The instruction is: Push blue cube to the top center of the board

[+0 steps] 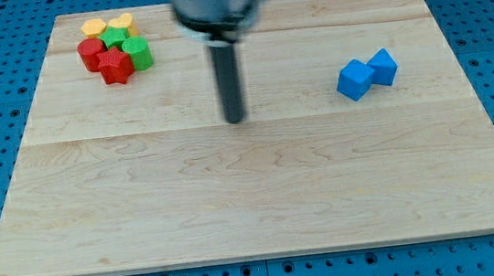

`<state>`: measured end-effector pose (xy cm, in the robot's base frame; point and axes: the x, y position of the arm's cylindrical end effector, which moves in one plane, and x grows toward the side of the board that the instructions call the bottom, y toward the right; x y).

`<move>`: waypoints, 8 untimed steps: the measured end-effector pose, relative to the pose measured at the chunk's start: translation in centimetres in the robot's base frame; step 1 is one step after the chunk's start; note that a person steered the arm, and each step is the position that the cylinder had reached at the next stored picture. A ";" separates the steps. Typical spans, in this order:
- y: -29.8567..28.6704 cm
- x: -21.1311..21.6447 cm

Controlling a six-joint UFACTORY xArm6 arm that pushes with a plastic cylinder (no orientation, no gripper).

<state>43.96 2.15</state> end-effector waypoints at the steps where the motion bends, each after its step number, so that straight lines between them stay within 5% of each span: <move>1: 12.1 0.8; 3: 15.3 -3.1; 5: 6.3 -8.3; 7: 3.3 -4.7; 8: 1.8 -9.7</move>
<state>34.28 3.91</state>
